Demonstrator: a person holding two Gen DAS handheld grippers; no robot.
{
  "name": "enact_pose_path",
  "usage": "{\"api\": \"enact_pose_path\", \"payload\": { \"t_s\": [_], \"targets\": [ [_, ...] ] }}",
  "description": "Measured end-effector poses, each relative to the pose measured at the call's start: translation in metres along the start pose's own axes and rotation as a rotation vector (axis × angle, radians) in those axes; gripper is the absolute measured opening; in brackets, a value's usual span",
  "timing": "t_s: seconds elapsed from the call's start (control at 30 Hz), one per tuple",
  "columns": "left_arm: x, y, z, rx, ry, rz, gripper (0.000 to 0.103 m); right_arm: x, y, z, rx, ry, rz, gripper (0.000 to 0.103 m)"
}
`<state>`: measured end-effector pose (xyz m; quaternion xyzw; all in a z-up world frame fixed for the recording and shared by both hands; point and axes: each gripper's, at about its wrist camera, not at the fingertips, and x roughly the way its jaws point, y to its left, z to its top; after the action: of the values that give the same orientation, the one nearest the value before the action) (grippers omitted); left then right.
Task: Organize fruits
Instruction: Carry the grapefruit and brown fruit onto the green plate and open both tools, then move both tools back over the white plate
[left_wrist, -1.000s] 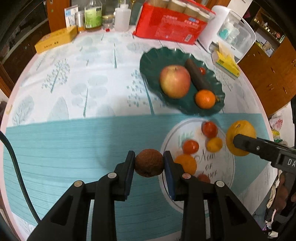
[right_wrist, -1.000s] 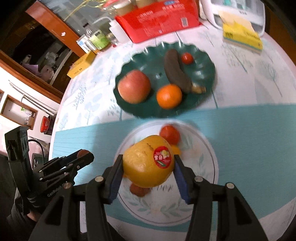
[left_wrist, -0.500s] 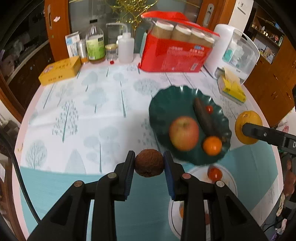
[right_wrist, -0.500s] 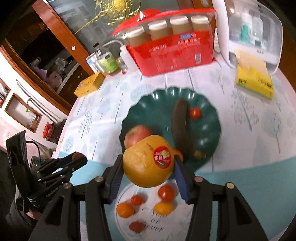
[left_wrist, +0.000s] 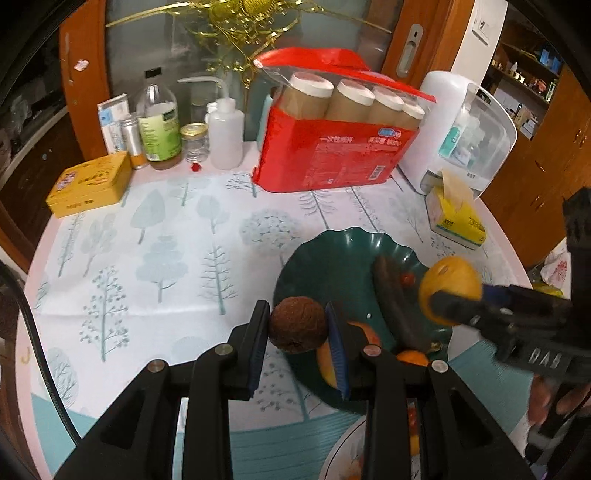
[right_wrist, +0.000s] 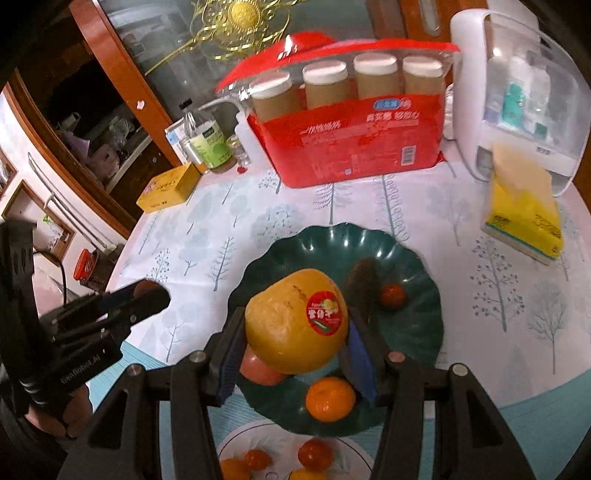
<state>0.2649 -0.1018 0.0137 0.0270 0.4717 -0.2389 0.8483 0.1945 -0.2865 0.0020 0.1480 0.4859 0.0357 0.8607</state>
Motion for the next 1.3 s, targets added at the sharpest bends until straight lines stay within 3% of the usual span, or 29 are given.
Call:
{"api": "enact_pose_path", "payload": {
  "t_s": [0.4,0.77,0.93,1.1,1.3],
  "targets": [
    [0.065,0.008,0.000,-0.078,0.120,-0.089,0.030,0.050,-0.002,-0.008,-0.024,0.017,0.039,0.052],
    [0.096,0.011,-0.003,-0.107,0.176,-0.101,0.031,0.073,-0.010,-0.013,0.032,0.056,0.038,0.054],
    [0.093,0.014,-0.001,-0.125,0.181,-0.084,0.047,0.075,-0.011,-0.013,0.037,0.069,0.013,0.055],
    [0.075,0.017,0.000,-0.137,0.159,-0.057,0.051,0.062,-0.013,-0.011,0.047,0.033,0.022,0.061],
    [0.040,0.013,-0.001,-0.132,0.111,-0.027,0.054,0.036,-0.001,-0.011,0.045,-0.012,0.029,0.061]
  ]
}}
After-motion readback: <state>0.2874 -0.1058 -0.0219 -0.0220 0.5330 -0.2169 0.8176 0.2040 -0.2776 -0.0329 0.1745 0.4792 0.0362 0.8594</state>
